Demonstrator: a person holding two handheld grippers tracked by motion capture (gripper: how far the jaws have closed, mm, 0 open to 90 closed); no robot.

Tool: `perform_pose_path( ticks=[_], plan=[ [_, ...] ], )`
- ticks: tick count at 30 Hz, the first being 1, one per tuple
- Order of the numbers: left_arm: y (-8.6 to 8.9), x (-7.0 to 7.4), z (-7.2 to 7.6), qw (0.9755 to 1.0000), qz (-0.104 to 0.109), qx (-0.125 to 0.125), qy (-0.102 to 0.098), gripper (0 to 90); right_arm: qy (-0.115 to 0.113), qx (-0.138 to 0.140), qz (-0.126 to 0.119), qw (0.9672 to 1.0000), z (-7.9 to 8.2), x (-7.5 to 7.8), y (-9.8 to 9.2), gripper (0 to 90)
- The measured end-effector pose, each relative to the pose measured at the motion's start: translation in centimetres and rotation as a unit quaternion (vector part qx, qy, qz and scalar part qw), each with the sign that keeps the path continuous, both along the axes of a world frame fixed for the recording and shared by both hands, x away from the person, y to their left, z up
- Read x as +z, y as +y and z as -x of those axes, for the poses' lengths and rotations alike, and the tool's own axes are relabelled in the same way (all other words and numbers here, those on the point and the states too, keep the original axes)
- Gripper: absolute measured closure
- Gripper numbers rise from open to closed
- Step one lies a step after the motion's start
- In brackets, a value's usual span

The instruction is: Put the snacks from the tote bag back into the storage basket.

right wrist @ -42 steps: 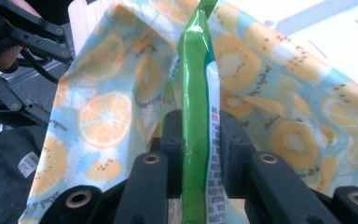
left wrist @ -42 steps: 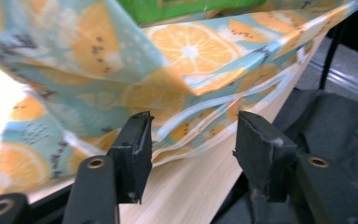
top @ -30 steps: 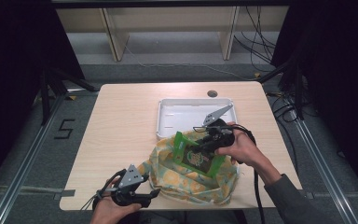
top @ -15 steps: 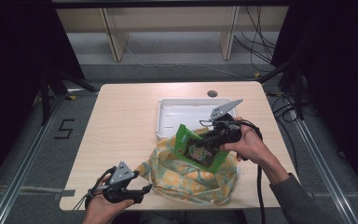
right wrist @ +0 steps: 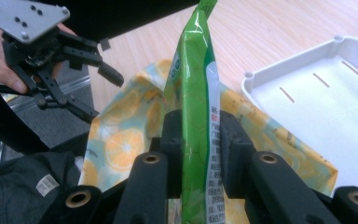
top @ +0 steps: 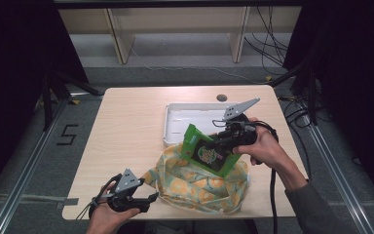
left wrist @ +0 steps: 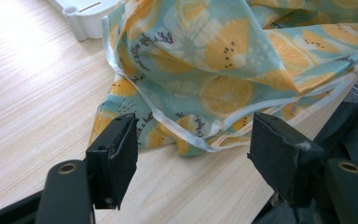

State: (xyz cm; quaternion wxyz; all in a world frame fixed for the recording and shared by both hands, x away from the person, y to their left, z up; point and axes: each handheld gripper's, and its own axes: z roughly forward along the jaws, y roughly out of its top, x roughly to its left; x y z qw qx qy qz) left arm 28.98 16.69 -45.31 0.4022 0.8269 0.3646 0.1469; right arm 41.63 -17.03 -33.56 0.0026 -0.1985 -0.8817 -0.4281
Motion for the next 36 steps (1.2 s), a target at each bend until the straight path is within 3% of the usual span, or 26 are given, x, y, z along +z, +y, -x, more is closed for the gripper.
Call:
perform_pose_path(
  ticks=[7,9,10,13,14,15,18,21,30,31,34,35,36],
  plan=[
    [0.1,0.0,0.0,1.0000,0.001,0.002,-0.002,31.9,-0.010,-0.001,-0.017,0.9998,0.1,1.3,-0.3,75.4],
    [0.0,-0.1,0.0,0.9999,0.011,0.012,0.003,31.8,-0.010,-0.001,-0.023,0.9997,0.1,1.5,-0.4,75.4],
    [0.2,0.0,0.0,1.0000,0.001,0.005,-0.002,31.8,-0.013,-0.007,-0.025,0.9996,0.1,1.6,-0.5,75.4],
    [0.1,0.0,0.0,0.9999,0.006,0.008,-0.002,31.5,-0.015,-0.006,-0.025,0.9996,-0.1,1.8,-0.7,75.4],
    [0.2,0.0,-0.1,1.0000,-0.005,0.006,-0.002,31.4,-0.017,-0.007,-0.031,0.9994,-0.2,1.8,-0.6,75.4],
    [0.1,0.0,0.0,1.0000,0.003,0.007,0.000,31.3,-0.010,-0.012,-0.027,0.9995,-0.2,1.9,-0.7,75.4],
    [0.1,0.0,-0.1,1.0000,0.000,0.005,-0.001,31.2,-0.016,-0.016,-0.029,0.9993,-0.7,2.0,-0.9,75.4],
    [0.2,0.0,-0.1,1.0000,-0.001,0.006,-0.001,31.2,-0.007,-0.024,-0.034,0.9991,-0.8,2.4,-1.2,75.4],
    [0.2,0.0,0.0,1.0000,-0.002,0.006,-0.001,31.2,-0.030,-0.044,-0.062,0.9967,-1.5,3.9,-2.6,75.4],
    [0.0,-0.1,0.0,0.9999,0.008,0.010,0.000,31.2,-0.026,-0.047,-0.062,0.9967,-1.6,4.0,-2.8,75.5],
    [0.1,0.0,0.0,1.0000,0.001,0.005,-0.002,31.2,-0.026,-0.059,-0.066,0.9958,-2.4,4.1,-3.4,75.4],
    [0.0,0.0,0.1,0.9999,0.008,0.013,0.004,31.2,-0.026,-0.061,-0.066,0.9957,-2.6,4.1,-3.6,75.4],
    [0.1,0.0,0.0,1.0000,0.003,0.009,0.000,31.2,-0.012,-0.071,-0.066,0.9952,-2.7,4.2,-3.7,75.4]
  ],
)
